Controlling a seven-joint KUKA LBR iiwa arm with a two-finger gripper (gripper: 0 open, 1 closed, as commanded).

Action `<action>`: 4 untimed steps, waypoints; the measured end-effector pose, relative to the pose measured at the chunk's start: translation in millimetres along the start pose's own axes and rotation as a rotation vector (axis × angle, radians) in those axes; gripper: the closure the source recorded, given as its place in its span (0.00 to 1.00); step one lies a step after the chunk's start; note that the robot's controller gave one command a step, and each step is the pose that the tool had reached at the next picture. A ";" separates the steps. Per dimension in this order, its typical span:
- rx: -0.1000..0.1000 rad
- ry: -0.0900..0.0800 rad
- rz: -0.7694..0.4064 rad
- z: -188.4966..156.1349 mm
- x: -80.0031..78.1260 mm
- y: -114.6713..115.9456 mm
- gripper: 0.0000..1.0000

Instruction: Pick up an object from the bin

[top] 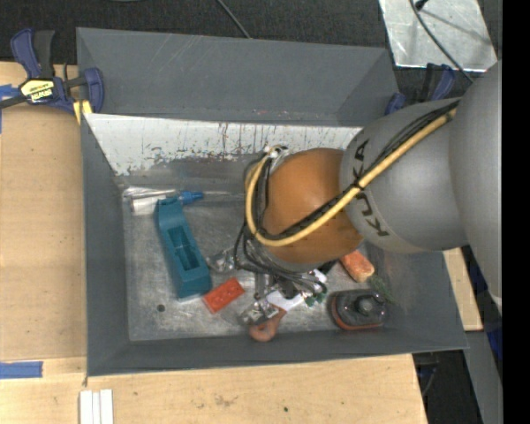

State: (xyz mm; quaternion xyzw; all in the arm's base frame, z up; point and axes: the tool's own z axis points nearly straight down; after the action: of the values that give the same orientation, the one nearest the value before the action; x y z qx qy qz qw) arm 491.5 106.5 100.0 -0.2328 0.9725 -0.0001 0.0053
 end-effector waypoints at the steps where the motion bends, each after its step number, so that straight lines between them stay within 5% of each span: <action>1: -0.002 0.006 -0.001 0.5 1.7 1.1 1.00; 2: -0.001 0.005 0.000 0.3 1.2 0.5 0.00; 3: -0.002 0.006 -0.001 0.5 1.7 1.1 1.00; 4: -0.002 0.006 0.000 0.5 1.7 0.7 0.00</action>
Offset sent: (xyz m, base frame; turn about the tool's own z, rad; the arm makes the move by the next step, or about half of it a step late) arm 0.0000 0.0000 0.0000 0.0000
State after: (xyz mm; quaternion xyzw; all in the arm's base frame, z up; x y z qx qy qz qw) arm 489.7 106.4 99.5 -0.2327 0.9725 0.0000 0.0021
